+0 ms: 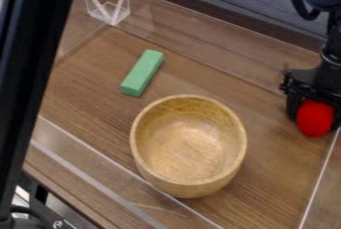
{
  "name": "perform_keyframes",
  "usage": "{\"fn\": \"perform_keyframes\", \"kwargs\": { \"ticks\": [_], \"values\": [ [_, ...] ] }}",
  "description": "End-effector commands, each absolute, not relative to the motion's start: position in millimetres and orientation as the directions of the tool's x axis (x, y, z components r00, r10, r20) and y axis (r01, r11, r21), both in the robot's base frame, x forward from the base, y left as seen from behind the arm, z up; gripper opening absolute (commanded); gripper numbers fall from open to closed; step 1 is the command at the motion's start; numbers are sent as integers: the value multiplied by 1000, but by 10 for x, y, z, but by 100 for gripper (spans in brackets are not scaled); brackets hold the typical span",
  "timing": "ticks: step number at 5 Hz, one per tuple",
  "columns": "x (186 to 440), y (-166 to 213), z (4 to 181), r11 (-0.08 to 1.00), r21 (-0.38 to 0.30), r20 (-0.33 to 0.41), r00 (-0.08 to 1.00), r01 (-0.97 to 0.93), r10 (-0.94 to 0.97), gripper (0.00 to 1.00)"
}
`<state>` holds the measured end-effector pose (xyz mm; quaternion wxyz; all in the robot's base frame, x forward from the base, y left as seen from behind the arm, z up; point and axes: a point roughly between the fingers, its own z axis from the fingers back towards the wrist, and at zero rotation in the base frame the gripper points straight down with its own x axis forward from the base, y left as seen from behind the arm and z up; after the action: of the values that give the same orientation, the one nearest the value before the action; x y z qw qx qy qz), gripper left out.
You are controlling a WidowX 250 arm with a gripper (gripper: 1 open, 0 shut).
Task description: Move the red object to the left side of the table
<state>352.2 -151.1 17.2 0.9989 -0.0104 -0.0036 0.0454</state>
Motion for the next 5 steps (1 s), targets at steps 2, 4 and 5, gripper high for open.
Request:
{"fn": "perform_keyframes", "kwargs": {
  "ticks": [2, 4, 5],
  "values": [
    [3398, -1624, 586, 998, -40, 48, 997, -56, 58, 100],
    [3633, -1545, 488, 999, -37, 66, 998, 10, -7, 0],
    [3715, -1547, 383, 999, -32, 57, 998, 30, -28, 0]
  ]
}}
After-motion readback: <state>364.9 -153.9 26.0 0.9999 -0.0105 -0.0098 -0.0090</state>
